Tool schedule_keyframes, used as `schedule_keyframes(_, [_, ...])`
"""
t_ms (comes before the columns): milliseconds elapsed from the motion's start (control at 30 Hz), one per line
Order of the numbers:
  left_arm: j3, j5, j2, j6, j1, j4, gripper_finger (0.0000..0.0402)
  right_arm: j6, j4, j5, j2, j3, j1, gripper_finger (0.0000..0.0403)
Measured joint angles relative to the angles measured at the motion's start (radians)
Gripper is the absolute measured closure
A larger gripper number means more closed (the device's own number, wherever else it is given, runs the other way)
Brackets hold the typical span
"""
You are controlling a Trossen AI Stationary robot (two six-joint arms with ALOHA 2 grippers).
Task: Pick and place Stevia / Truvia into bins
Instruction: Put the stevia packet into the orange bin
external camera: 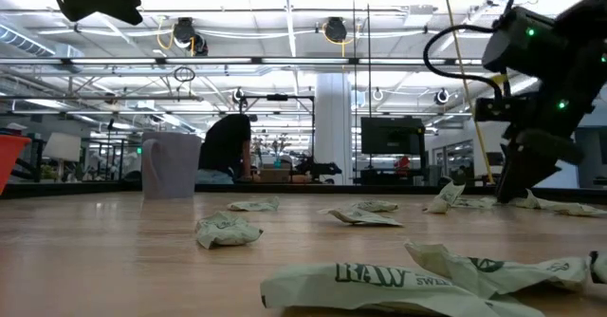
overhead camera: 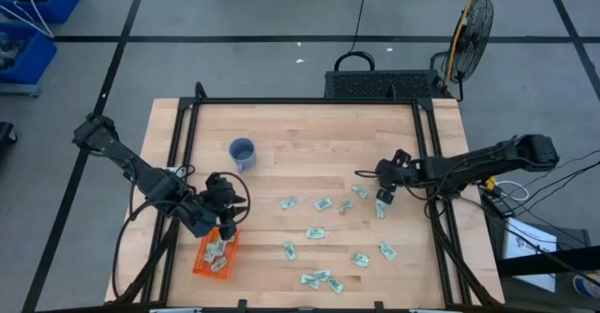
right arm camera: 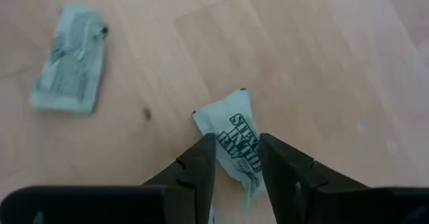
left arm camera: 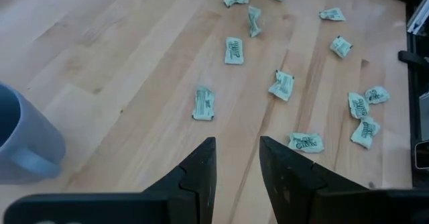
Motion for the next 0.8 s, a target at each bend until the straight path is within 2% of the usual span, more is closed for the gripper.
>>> schedule_keyframes(133, [0.0, -0.003, 0.0, 0.005, 0.01, 0.0, 0.0284, -0.002, 0.111, 0.002, -0.003, -0.062, -0.024, 0.0293])
schedule_keyframes(333, [0.0, -0.004, 0.0, 0.024, 0.033, 0.0, 0.0284, 0.004, 0.173, 0.007, -0.003, -0.107, -0.033, 0.0297])
schedule_keyframes(433, [0.0, -0.004, 0.0, 0.055, 0.045, 0.0, 0.0284, 0.016, 0.176, 0.004, -0.003, -0.109, -0.033, 0.032])
schedule_keyframes(633, [0.0, -0.004, 0.0, 0.087, 0.067, 0.0, 0.0284, 0.029, 0.224, -0.007, -0.001, -0.112, -0.033, 0.0394])
schedule_keyframes(700, [0.0, -0.004, 0.0, 0.087, 0.075, 0.0, 0.0284, 0.022, 0.276, -0.018, 0.001, -0.115, -0.029, 0.0396])
schedule_keyframes(800, [0.0, -0.004, 0.0, 0.087, 0.083, 0.0, 0.0284, -0.015, 0.394, -0.095, 0.004, -0.117, -0.016, 0.0392])
